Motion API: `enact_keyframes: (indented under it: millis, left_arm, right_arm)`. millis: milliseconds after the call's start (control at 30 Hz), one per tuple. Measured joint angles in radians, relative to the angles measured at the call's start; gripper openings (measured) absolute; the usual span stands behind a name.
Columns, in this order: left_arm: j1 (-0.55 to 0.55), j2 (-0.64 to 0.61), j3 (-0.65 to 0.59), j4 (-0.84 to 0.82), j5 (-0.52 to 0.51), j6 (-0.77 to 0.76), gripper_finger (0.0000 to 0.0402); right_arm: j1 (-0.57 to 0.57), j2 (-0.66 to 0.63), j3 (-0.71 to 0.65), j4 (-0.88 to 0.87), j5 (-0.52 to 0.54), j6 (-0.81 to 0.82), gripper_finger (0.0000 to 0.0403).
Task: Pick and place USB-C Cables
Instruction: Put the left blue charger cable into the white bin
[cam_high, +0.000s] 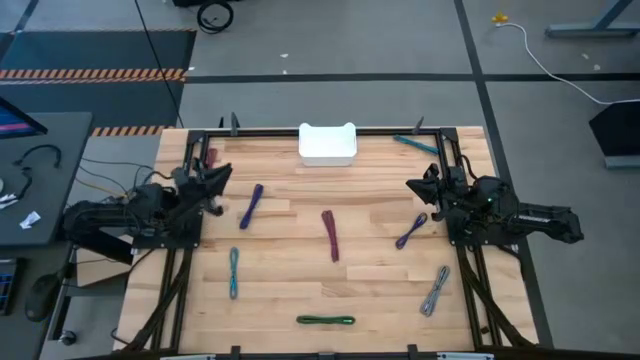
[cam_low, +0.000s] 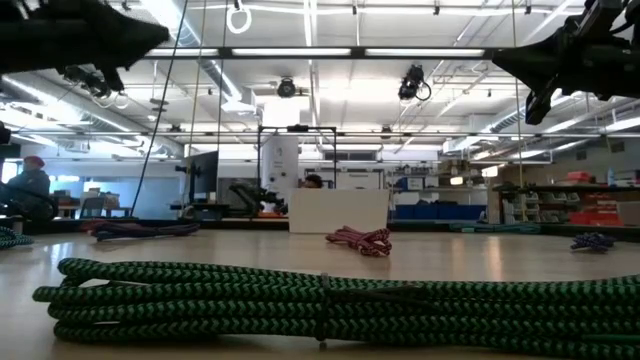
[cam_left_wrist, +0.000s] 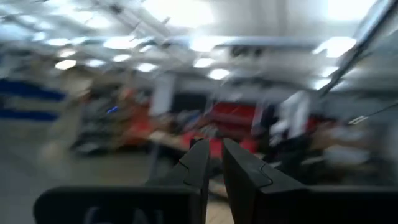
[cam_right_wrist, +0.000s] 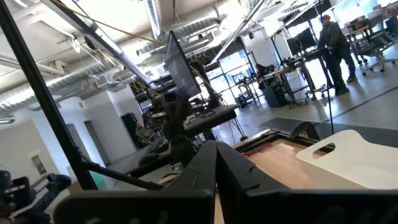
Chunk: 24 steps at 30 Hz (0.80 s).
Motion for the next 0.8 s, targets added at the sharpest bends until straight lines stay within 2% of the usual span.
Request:
enact_keyframes:
  millis: [67,167,300,500,600,800]
  left_arm:
    - [0.016,0.11,0.061,-0.06,-0.049,-0.035,0.0043]
    - [0.048,0.285,0.185,-0.247,-0.079,-0.127,0.0039]
    - [0.097,0.492,0.395,-0.644,-0.087,-0.342,0.0036]
    - [0.16,0.728,0.63,-1.161,-0.02,-0.645,0.0039]
    - [0.212,0.813,0.682,-1.278,0.09,-0.736,0.006]
    - [0.307,0.971,0.68,-1.27,0.4,-0.8,0.0152]
  right_arm:
    - [0.0,0.0,0.0,0.0,0.0,0.0,0.001]
    - [0.0,0.0,0.0,0.0,0.0,0.0,0.001]
    - [0.0,0.0,0.0,0.0,0.0,0.0,0.001]
    - [0.0,0.0,0.0,0.0,-0.001,0.0,0.001]
    - [0.0,0.0,0.0,0.0,-0.001,0.0,0.001]
    - [0.0,0.0,0.0,0.0,-0.001,0.0,0.001]
